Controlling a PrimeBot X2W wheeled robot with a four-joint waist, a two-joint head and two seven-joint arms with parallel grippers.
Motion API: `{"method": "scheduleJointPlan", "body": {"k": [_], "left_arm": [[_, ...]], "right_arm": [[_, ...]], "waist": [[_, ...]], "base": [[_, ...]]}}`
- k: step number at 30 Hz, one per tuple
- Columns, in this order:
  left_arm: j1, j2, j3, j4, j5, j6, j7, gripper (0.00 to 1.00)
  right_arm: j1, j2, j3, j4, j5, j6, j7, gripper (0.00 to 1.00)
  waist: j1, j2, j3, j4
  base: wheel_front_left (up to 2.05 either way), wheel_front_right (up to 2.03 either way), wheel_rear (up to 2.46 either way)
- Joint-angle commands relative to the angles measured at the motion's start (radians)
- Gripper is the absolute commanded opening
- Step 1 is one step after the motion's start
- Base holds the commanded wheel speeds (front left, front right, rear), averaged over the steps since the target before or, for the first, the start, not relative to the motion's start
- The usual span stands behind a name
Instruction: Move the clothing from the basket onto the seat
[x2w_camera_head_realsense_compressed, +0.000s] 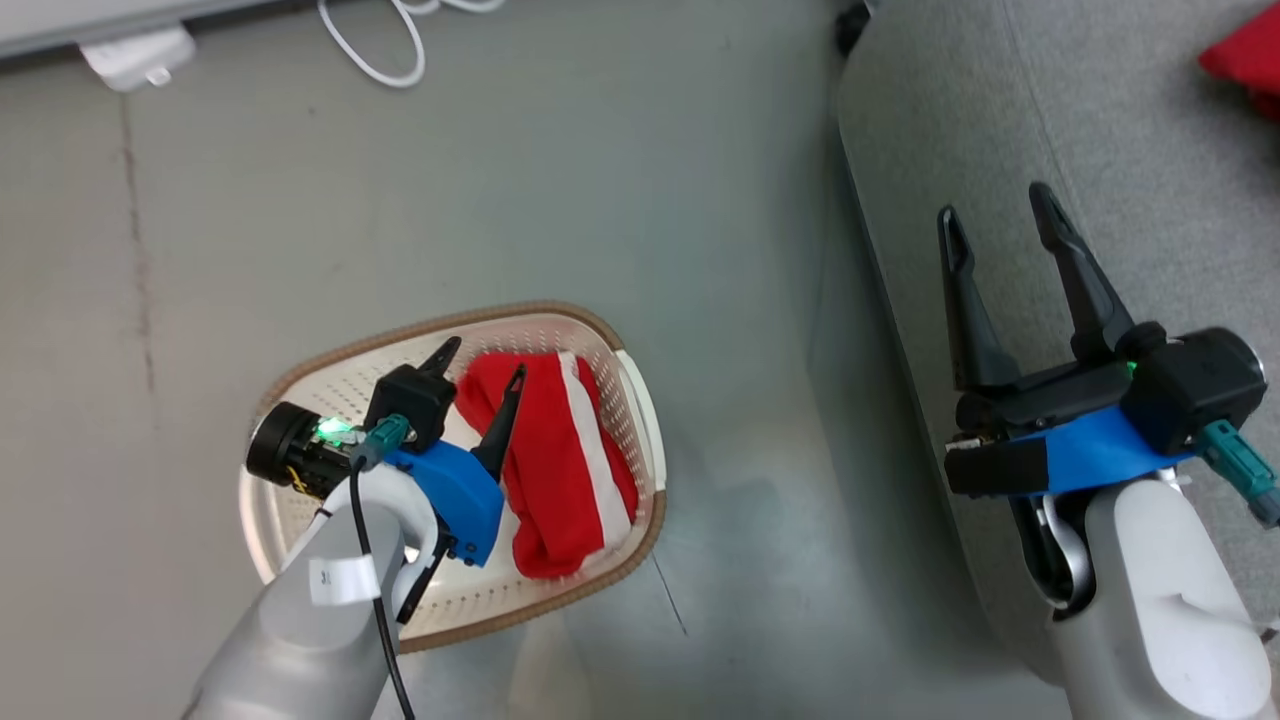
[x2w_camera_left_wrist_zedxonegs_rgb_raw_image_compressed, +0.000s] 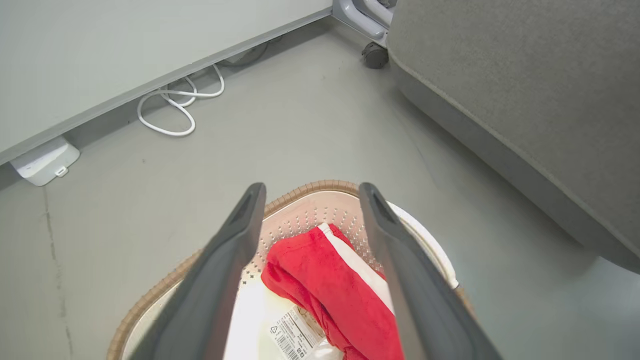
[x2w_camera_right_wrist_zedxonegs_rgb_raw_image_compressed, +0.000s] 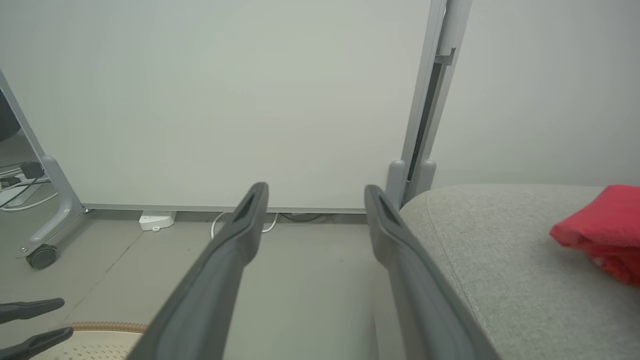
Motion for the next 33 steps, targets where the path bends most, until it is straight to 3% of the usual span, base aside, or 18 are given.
{"method": "scheduleJointPlan", "body": {"k": [1, 13, 23, 33], "left_arm": [[-0.036, 0.008, -0.019, 0.029, -0.018, -0.001, -0.003, 1.00], [-0.191, 0.030, -0.208, 0.206, -0.231, -0.001, 0.099, 1.00], [-0.253, 0.055, -0.280, 0.232, -0.422, -0.001, 0.260, 1.00], [-0.296, 0.080, -0.333, 0.219, -0.556, -0.001, 0.345, 1.00]], "right_arm": [[-0.028, 0.006, 0.004, -0.008, -0.008, 0.000, -0.003, 1.00], [-0.108, 0.016, 0.014, -0.054, -0.020, 0.000, -0.003, 1.00], [-0.147, 0.017, 0.023, -0.086, -0.023, 0.000, -0.003, 1.00], [-0.161, 0.021, 0.028, -0.105, -0.023, 0.000, -0.003, 1.00]], "waist": [[-0.0003, 0.0000, 0.074, -0.041], [-0.0003, 0.0000, 0.276, -0.072], [-0.0003, 0.0000, 0.390, -0.089], [-0.0003, 0.0000, 0.482, -0.096]], "base": [[0.00, 0.00, 0.00], [0.00, 0.00, 0.00], [0.00, 0.00, 0.00], [0.00, 0.00, 0.00]]}}
